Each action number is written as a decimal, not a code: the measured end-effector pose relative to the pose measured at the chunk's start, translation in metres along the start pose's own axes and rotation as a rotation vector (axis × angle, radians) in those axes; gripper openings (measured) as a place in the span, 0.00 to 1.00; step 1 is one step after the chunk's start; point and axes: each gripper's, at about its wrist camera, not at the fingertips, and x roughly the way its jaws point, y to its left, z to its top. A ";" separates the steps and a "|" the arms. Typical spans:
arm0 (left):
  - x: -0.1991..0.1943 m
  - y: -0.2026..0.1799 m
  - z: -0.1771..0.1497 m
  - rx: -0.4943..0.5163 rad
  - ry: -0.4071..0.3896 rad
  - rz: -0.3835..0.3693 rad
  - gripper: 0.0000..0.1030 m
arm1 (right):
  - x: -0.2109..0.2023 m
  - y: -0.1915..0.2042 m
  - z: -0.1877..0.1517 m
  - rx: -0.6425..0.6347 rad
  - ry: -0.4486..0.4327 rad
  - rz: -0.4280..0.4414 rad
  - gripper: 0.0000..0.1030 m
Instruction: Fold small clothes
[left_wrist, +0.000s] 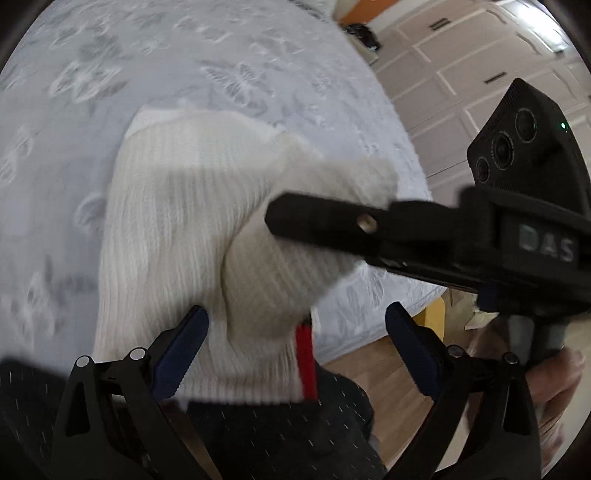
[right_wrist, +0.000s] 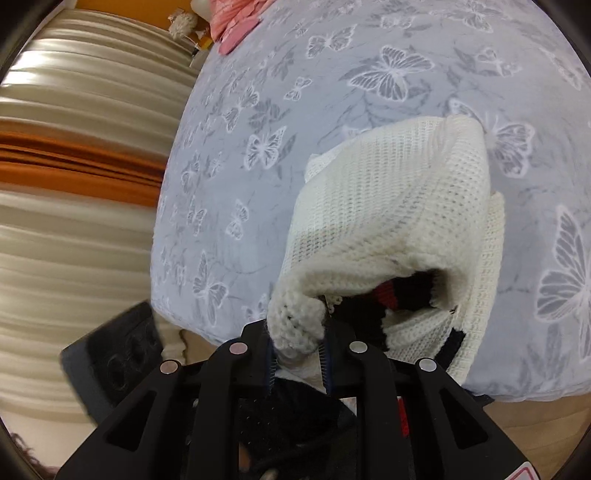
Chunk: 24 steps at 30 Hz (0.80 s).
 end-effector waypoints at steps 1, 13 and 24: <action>0.005 0.000 0.004 0.026 0.010 0.020 0.70 | 0.000 0.000 -0.001 -0.001 0.007 0.010 0.20; -0.046 0.049 0.020 -0.042 -0.066 0.053 0.08 | -0.028 -0.105 -0.055 0.182 -0.093 -0.165 0.72; -0.093 0.058 0.017 -0.001 -0.131 0.135 0.08 | -0.020 -0.050 -0.013 -0.070 -0.179 -0.260 0.17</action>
